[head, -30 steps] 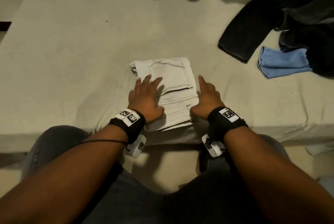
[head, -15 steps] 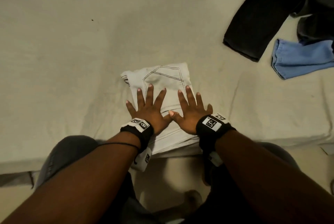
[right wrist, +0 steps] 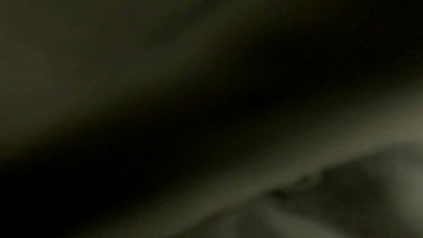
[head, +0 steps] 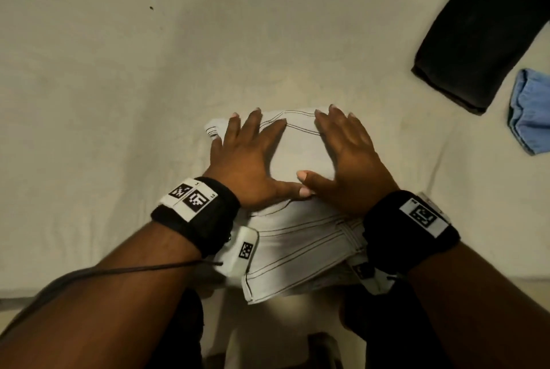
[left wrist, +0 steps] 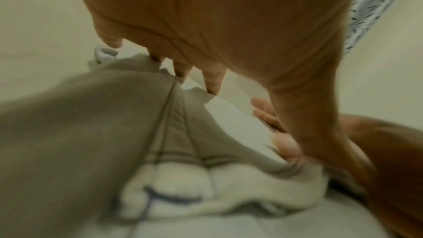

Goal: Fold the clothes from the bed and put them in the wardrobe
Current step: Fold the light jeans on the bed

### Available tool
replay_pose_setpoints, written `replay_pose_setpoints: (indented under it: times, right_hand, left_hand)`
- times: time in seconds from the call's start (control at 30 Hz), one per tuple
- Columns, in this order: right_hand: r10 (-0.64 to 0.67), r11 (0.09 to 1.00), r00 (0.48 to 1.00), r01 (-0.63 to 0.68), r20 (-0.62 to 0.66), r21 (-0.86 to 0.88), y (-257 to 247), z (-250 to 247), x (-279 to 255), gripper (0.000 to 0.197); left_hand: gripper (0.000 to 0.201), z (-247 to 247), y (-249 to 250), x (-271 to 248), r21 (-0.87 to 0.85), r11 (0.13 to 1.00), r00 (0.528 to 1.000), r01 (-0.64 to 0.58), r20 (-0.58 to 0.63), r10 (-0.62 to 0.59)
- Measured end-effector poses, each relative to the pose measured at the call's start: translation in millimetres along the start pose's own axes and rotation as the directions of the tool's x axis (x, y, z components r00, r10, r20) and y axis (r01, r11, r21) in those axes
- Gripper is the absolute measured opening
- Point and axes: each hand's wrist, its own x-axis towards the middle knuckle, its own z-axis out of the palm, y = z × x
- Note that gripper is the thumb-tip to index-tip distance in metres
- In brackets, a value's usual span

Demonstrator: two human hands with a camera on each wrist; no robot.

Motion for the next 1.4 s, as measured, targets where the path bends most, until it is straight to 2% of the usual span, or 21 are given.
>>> replay_pose_setpoints:
  times: [0.1, 0.2, 0.37, 0.5, 0.6, 0.67, 0.73, 0.77, 0.8, 0.83, 0.87, 0.9, 1.0, 1.03, 1.1, 1.13, 1.17, 1.23, 1.3, 1.37, 1.4]
  right_hand:
    - [0.136, 0.988, 0.971, -0.119, 0.196, -0.095, 4, 4, 5, 0.124]
    - [0.172, 0.981, 0.949, -0.142, 0.263, -0.129, 2, 8, 7, 0.133]
    - [0.163, 0.987, 0.944, -0.152, 0.288, -0.061, 6, 7, 10, 0.137]
    - [0.075, 0.996, 0.966, -0.084, 0.247, 0.028, 6, 6, 11, 0.14]
    - [0.107, 0.985, 0.959, -0.138, 0.263, 0.104, 4, -10, 3, 0.129]
    - [0.197, 0.949, 0.944, -0.251, 0.263, 0.189, 9, -23, -8, 0.123]
    - [0.324, 0.85, 0.894, -0.418, 0.309, 0.32, 16, -33, -20, 0.117]
    - [0.377, 0.778, 0.857, -0.499, 0.353, 0.381, 17, -35, -25, 0.112]
    - [0.407, 0.699, 0.822, -0.561, 0.399, 0.443, 17, -35, -33, 0.103]
    - [0.407, 0.63, 0.802, -0.593, 0.438, 0.501, 17, -34, -37, 0.088]
    - [0.394, 0.585, 0.797, -0.602, 0.458, 0.544, 14, -32, -42, 0.069]
    - [0.383, 0.543, 0.795, -0.605, 0.47, 0.582, 8, -32, -49, 0.054]
    - [0.351, 0.43, 0.791, -0.612, 0.501, 0.664, -9, -29, -68, 0.035]
    - [0.338, 0.433, 0.812, -0.583, 0.476, 0.688, -13, -27, -74, 0.03]
    - [0.326, 0.575, 0.874, -0.486, 0.361, 0.658, -19, -24, -87, 0.024]
    - [0.317, 0.655, 0.903, -0.43, 0.29, 0.621, -21, -25, -95, 0.023]
    - [0.308, 0.704, 0.924, -0.383, 0.228, 0.599, -22, -28, -101, 0.021]
    - [0.267, 0.744, 0.96, -0.262, 0.086, 0.614, -27, -34, -116, 0.018]
    - [0.221, 0.764, 0.972, -0.122, -0.08, 0.634, -34, -40, -126, 0.016]
    - [0.198, 0.776, 0.953, -0.011, -0.227, 0.631, -39, -47, -129, 0.019]
    - [0.198, 0.781, 0.943, 0.013, -0.267, 0.624, -40, -52, -130, 0.021]
  left_hand:
    - [0.156, 17, -10, 8, 0.039, 0.999, 0.997, 0.017, 0.074, -0.02]
    - [0.163, 26, -12, 13, 0.018, 0.999, 0.994, 0.035, 0.105, -0.037]
    - [0.162, 24, -10, 20, -0.005, 0.999, 0.986, 0.045, 0.163, -0.044]
    - [0.159, 22, -12, 21, -0.043, 0.999, 0.99, 0.027, 0.143, -0.02]
    - [0.144, 18, -17, 15, -0.085, 0.996, 0.995, -0.018, 0.097, 0.026]
    - [0.129, 15, -24, 7, -0.194, 0.98, 0.999, -0.034, -0.014, 0.032]
    - [0.12, 15, -26, -7, -0.326, 0.946, 0.983, 0.006, -0.171, -0.065]
    - [0.119, 21, -27, -13, -0.434, 0.899, 0.963, 0.06, -0.211, -0.166]
    - [0.118, 25, -23, -21, -0.616, 0.779, 0.941, 0.114, -0.184, -0.283]
    - [0.119, 32, -20, -26, -0.827, 0.545, 0.925, 0.14, -0.087, -0.37]
    - [0.119, 42, -20, -29, -0.939, 0.304, 0.917, 0.162, 0.03, -0.397]
    - [0.116, 50, -19, -34, -0.965, 0.182, 0.911, 0.189, 0.103, -0.4]
    - [0.096, 57, -23, -51, -0.934, 0.226, 0.9, 0.278, 0.171, -0.401]
    - [0.079, 48, -15, -64, -0.933, 0.183, 0.898, 0.309, 0.224, -0.379]
    - [0.03, 34, -9, -86, -0.939, 0.118, 0.916, 0.322, 0.278, -0.288]
    - [0.019, 27, -8, -97, -0.943, 0.123, 0.925, 0.308, 0.267, -0.271]
    - [0.021, 20, -8, -107, -0.947, 0.135, 0.93, 0.291, 0.247, -0.274]
    - [0.014, 7, -5, -126, -0.974, 0.174, 0.956, 0.143, 0.09, -0.279]
    - [0.018, -4, -5, -139, -0.939, 0.325, 0.956, -0.109, -0.189, -0.223]
    - [0.027, -18, -5, -151, -0.81, 0.494, 0.9, -0.315, -0.421, -0.116]
    - [0.029, -24, -6, -157, -0.75, 0.538, 0.871, -0.385, -0.488, -0.056]
